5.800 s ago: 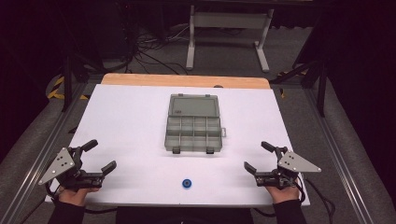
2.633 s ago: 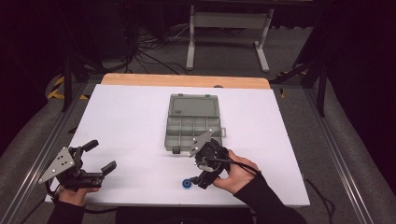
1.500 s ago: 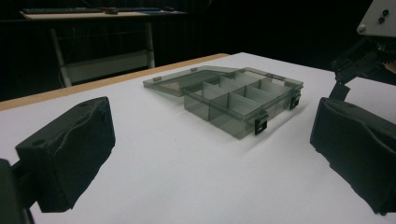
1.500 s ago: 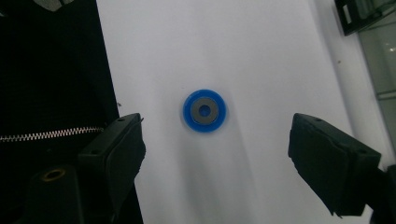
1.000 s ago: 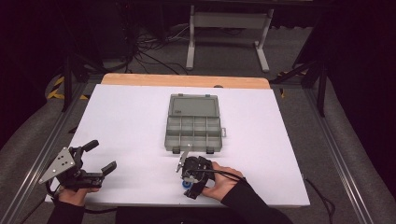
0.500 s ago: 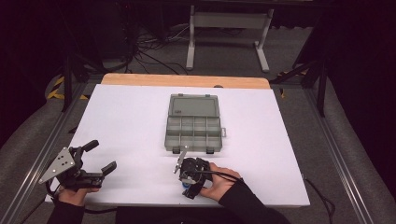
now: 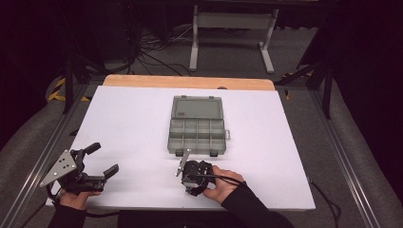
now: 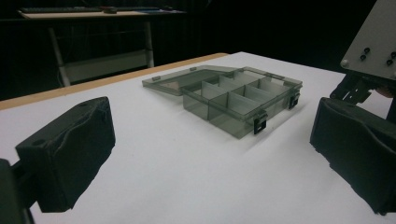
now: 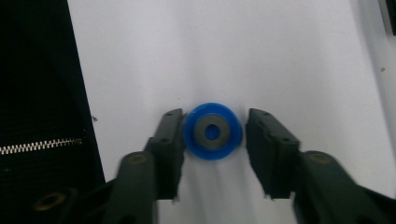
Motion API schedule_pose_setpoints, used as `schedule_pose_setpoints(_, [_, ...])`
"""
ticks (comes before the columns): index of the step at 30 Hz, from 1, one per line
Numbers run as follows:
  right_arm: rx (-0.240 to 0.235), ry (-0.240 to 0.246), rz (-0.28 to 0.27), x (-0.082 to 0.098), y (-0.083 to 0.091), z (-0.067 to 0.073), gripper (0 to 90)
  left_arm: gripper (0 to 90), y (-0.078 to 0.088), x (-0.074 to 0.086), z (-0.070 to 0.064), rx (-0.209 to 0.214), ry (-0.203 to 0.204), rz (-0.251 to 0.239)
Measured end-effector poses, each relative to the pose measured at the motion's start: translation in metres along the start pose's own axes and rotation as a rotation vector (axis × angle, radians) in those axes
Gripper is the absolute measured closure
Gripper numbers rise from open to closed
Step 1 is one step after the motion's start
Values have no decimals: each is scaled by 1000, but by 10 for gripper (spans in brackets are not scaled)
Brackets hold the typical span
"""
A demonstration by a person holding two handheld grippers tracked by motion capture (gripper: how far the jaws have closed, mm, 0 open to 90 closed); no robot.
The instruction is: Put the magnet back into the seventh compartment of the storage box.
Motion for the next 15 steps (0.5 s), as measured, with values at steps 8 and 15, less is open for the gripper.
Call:
schedule_pose_setpoints(8, [8,8,-5,-1,5,1,619,4,0,0,0,0,3,0])
schedule_pose_setpoints(15, [17,11,-47,-4,24,2,618,4,0,0,0,0,1,0])
Point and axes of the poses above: each handheld gripper's, and its own axes: y roughly backward along the jaws, x roughly out of its underside, z roughly to its left, the point moved 6 cm from there along -y, roughly forward along the jaws, and after that the axes turned 9 degrees about -x, right-handed, at the moved point
